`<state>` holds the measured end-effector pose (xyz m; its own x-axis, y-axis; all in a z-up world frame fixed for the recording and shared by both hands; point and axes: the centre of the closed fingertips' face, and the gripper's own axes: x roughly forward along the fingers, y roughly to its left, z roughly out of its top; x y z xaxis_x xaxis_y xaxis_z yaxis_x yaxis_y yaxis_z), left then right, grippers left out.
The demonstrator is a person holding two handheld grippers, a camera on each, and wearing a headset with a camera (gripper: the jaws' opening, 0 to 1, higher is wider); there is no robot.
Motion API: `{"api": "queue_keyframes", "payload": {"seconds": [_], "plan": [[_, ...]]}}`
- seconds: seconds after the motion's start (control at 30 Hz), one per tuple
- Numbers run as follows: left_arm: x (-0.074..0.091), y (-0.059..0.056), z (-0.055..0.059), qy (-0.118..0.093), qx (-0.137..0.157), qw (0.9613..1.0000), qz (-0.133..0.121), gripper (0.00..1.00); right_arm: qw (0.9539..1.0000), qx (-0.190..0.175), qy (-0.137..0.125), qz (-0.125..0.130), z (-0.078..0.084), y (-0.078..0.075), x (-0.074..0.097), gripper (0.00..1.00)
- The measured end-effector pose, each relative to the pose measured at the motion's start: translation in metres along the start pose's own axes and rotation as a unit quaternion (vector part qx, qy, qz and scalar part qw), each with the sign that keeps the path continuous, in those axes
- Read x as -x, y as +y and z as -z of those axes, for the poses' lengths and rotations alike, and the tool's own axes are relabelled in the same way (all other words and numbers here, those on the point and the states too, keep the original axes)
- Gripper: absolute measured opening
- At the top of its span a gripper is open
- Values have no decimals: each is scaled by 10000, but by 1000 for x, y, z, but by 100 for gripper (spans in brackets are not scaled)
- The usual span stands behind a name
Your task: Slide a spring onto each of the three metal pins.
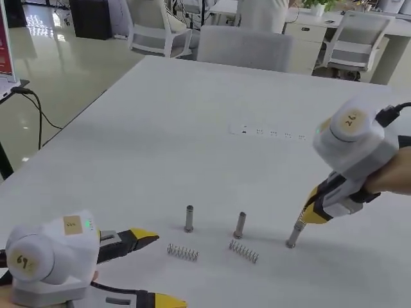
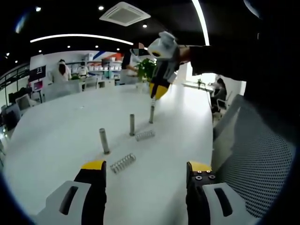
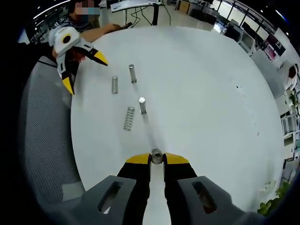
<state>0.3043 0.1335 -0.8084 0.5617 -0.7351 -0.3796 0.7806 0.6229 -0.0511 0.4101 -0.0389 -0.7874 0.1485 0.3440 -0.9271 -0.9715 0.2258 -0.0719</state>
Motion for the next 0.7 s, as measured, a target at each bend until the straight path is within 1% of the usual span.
{"api": "queue_keyframes", "payload": {"seconds": [0.23, 0.47, 0.6, 0.7], "plan": [[0, -1, 0, 19, -7, 10000, 14, 63, 9999, -49, 81, -43, 5, 1, -11, 8], [0, -1, 0, 31, -17, 10000, 14, 62, 9998, -87, 190, -55, 12, -2, -23, 8], [0, 0, 0, 32, -22, 10000, 7, 62, 9996, -43, 270, -30, 14, 0, -26, 8], [0, -1, 0, 38, -29, 10000, 7, 62, 9996, -56, 276, -31, 15, 0, -28, 8]]}}
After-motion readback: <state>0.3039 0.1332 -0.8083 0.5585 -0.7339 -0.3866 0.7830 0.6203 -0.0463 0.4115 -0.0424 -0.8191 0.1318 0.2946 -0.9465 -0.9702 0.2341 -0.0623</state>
